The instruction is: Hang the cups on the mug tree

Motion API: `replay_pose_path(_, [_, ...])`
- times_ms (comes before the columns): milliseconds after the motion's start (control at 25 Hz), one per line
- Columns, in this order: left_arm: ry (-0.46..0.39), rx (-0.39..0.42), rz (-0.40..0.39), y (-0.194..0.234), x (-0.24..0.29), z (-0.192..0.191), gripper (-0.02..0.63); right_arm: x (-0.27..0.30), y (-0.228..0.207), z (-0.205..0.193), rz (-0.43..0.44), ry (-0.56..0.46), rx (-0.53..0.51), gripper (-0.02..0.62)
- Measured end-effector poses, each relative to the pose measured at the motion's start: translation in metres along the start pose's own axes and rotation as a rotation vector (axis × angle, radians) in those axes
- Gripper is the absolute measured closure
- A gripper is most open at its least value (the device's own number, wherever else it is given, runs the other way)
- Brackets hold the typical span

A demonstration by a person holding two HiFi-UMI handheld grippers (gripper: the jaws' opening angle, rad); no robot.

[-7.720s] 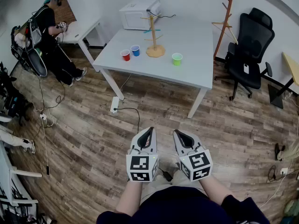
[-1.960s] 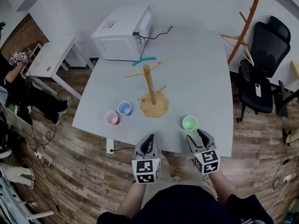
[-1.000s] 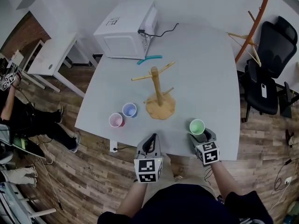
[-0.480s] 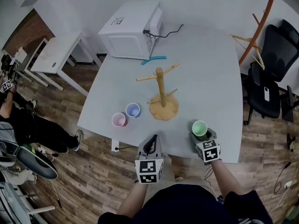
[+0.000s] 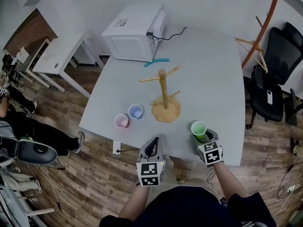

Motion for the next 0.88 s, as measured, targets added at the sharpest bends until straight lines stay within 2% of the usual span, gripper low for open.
replay_pose_path(280, [-0.01,-0.014,0.004,0.001,-0.011,0.006,0.586,-0.008,0.006,0.019,-0.01,-0.002,-0.081,0.33])
replay_pose_path(880, [-0.041,-0.031,0.017,0.018,-0.023,0.019,0.586,-0.013,0.01,0.089,-0.03,0.006,-0.268,0.334])
Point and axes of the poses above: the fingertips, and each gripper's own axes: x forward along the fingers, y to its left, z out of its top, the point moved 10 cm from there along -x, backward along the fingers, and after that the axes turned 15 degrees about z, right-handed, at the moved point
